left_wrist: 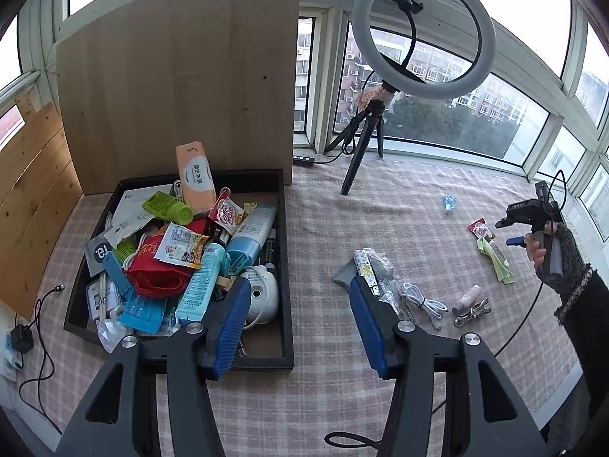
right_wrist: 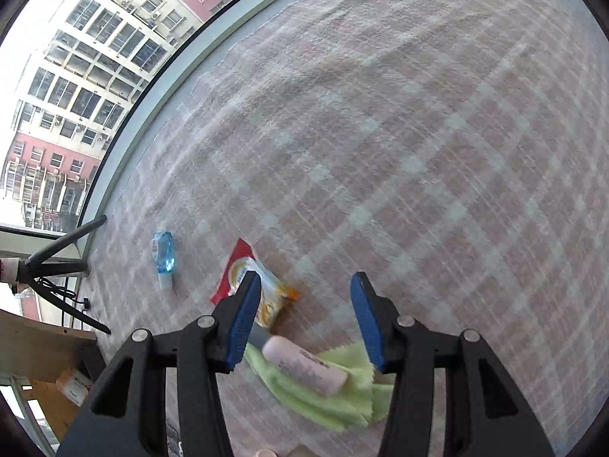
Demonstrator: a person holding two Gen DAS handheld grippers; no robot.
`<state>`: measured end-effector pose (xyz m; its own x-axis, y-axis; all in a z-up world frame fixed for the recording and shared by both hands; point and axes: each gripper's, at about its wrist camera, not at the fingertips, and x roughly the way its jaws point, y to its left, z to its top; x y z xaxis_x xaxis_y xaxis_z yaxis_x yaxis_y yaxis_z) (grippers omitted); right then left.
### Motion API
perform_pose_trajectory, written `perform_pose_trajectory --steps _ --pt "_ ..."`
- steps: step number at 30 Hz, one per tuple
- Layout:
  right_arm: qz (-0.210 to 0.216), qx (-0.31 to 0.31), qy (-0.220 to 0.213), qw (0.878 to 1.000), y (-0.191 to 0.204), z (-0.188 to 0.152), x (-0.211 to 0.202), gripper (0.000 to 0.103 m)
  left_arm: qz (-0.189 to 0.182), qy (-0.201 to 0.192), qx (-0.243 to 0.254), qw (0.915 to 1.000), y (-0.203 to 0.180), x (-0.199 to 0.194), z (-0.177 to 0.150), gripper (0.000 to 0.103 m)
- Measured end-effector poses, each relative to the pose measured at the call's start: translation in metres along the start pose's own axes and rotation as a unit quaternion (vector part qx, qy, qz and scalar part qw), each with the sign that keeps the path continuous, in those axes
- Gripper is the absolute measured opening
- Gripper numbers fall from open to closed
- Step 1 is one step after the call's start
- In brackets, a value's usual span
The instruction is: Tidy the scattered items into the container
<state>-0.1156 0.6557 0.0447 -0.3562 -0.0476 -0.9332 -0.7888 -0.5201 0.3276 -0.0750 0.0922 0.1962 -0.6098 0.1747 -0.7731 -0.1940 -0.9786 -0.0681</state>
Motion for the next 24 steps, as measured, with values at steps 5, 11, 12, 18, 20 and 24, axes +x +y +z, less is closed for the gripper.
perform_pose_trajectory --steps 5,11,12,18,20,24 --pt "-0.060 -0.045 -0.007 0.997 0.034 0.014 0.022 0.050 0.002 0.008 -0.013 0.9999 0.006 0.006 0.000 0.051" --pt "-0.107 -0.076 0.012 0.991 0.052 0.006 0.026 0.050 0.001 0.012 -0.024 0.9996 0.015 0.010 -0.004 0.051" --pt "-0.106 -0.079 0.022 0.991 0.053 0.001 0.025 0.050 -0.001 0.013 -0.027 0.9995 0.016 0.011 -0.004 0.051" --pt "-0.051 -0.090 0.091 0.990 0.058 -0.047 0.014 0.051 -0.023 0.015 -0.028 0.9992 0.014 0.015 -0.006 0.051" --pt "-0.020 -0.103 0.125 0.987 0.064 -0.070 0.006 0.051 -0.029 0.016 -0.021 0.9992 0.010 0.015 -0.007 0.051" --pt "0.077 -0.166 0.133 0.974 0.087 -0.091 -0.029 0.049 -0.031 0.019 -0.015 0.9992 0.011 0.017 -0.008 0.051"
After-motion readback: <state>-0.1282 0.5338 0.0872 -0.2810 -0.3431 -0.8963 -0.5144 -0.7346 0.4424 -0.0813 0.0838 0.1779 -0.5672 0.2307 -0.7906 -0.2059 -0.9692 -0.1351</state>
